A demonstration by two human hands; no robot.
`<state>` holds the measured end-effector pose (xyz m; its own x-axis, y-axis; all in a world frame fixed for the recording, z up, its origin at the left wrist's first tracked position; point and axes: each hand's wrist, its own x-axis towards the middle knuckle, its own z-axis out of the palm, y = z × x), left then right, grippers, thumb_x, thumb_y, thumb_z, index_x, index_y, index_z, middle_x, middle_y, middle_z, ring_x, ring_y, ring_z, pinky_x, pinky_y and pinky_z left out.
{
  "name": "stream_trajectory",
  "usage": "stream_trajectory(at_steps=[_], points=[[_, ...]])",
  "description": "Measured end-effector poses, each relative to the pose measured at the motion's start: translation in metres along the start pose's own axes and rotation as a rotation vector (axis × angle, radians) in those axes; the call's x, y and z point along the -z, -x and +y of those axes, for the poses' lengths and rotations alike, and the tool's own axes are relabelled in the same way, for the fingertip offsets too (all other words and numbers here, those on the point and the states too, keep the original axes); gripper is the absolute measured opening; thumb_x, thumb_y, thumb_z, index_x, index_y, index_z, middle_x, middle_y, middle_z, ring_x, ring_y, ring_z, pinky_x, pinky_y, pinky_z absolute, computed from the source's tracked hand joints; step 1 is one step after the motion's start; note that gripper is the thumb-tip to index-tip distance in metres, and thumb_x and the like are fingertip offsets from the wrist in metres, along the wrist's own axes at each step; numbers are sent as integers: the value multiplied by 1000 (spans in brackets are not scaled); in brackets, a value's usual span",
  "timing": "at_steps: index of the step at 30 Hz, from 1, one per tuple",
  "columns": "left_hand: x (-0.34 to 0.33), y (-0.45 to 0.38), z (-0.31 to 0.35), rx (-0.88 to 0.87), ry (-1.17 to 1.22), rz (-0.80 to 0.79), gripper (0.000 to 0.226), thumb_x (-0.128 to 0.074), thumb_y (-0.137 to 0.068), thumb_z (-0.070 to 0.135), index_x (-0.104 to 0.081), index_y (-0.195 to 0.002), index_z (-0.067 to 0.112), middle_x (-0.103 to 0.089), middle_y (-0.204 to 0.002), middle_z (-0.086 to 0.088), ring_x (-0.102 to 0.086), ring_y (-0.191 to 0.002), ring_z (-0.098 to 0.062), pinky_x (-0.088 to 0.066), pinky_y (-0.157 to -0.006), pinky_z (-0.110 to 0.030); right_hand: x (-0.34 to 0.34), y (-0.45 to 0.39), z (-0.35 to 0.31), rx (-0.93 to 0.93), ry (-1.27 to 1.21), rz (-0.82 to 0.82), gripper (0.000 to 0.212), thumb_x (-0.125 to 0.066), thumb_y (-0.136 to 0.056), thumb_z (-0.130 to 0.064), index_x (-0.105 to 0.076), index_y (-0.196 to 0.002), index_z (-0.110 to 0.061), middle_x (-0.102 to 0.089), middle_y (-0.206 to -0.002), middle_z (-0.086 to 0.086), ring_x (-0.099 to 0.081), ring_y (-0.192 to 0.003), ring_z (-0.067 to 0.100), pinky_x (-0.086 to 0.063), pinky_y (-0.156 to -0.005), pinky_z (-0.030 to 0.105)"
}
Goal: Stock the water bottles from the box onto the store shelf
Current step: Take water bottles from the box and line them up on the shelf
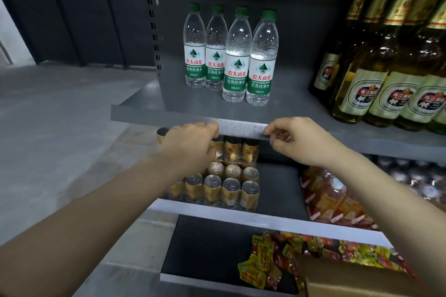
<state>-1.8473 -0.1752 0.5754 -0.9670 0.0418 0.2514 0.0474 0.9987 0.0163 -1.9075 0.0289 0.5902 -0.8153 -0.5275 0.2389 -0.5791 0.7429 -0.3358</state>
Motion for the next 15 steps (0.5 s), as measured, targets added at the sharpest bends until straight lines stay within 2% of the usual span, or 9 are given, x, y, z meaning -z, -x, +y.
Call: stream_trajectory(at_steps=[4, 11, 13, 15], points=[[1, 31, 3, -15, 12, -31, 20, -45, -90, 25, -48, -109, 19, -59, -116, -3, -55, -103, -26, -42, -80, -35, -2, 28, -14, -28, -20, -22, 24, -56, -82, -10, -66, -103, -15, -61, -78, -3, -58, -72, 17, -46, -71, 27], [2, 79, 19, -39, 6, -63, 21, -45, -92, 27, -46, -111, 17, -61, -112, -5, -56, -99, -27, -40, -74, -35, -3, 82, -33, -33, -15, -27, 25, -56, -82, -9, -66, -105, -14, -68, -87, 2, -63, -82, 21, -50, -78, 32], [1, 91, 27, -36, 42, -98, 24, -45, -92, 25, -45, -114, 18, -60, -115, -5, -55, -100, -27, -41, -74, -35, -4, 98, -34, -40, -10, -33, 25, -56, -82, -10, -66, -105, -14, -66, -85, 2, -62, -80, 20, -47, -75, 27], [0, 101, 37, -45, 67, -113, 23, -44, -91, 24, -45, -113, 18, -58, -117, -4, -55, -102, -28, -45, -76, -36, -4, 114, -32, -55, -3, -50, 26, -56, -83, -10, -65, -107, -14, -62, -82, 0, -59, -78, 17, -39, -66, 19]])
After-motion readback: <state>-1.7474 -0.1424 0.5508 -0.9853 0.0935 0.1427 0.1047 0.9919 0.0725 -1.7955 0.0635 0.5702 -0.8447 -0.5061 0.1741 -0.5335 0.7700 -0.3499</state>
